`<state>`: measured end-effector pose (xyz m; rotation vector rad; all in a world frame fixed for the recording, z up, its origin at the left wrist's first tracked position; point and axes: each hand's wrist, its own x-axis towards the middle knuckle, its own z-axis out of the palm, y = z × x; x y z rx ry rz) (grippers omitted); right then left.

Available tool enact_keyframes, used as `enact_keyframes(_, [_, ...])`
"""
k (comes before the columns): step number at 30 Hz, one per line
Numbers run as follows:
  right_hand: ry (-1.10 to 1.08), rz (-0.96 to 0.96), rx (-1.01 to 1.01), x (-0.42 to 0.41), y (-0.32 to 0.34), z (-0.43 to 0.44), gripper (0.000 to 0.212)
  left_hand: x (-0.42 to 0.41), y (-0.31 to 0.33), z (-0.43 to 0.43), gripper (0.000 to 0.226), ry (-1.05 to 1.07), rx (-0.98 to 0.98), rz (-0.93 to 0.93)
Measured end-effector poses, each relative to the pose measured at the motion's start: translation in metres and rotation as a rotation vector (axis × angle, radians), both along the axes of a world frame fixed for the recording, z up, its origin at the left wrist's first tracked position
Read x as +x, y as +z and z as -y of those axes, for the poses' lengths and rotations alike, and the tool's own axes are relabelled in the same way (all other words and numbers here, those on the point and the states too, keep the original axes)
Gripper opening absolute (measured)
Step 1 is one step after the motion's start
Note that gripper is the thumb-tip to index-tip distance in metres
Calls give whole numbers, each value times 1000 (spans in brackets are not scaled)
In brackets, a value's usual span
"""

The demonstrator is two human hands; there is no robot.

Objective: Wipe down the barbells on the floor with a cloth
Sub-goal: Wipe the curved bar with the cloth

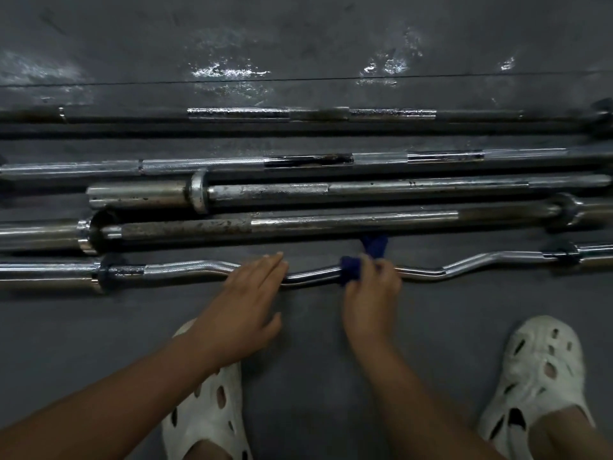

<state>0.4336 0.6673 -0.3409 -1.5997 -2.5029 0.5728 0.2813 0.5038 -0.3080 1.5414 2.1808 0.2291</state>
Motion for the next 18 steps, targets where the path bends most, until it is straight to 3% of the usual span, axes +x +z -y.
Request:
enact_keyframes(2, [347, -10, 18, -5, -8, 16, 49, 1, 1, -6, 78, -25, 1, -2])
enact_keyframes(3, [408, -24, 22, -2, -8, 6, 47, 0, 2, -5, 78, -32, 3, -16])
enact_keyframes(4, [350, -41, 25, 5, -9, -11, 42, -3, 4, -3, 78, -30, 6, -30])
enact_keyframes(7, [-146, -27, 23, 37, -6, -43, 36, -4, 3, -3, 77, -18, 2, -46])
enact_keyframes(8, [-189, -2, 29, 36, -4, -40, 39, -1, 1, -6, 77, -32, -3, -39])
enact_keyframes(9, [-113, 23, 26, 30, -2, -33, 43, 3, -2, -9, 78, -47, -10, -27])
enact_keyframes(12, [393, -40, 39, 30, -8, -37, 44, 5, -5, -15, 78, -87, -25, -24])
enact_keyframes(13, [404, -42, 16, 39, -8, -56, 40, 3, -4, -15, 78, -92, -34, -30])
enact_keyframes(16, [-71, -22, -54, 71, -10, -99, 44, -2, -1, -14, 80, -99, -68, -40])
enact_keyframes(18, [20, 66, -28, 60, -4, -78, 44, 1, -2, -18, 83, -112, -93, -39])
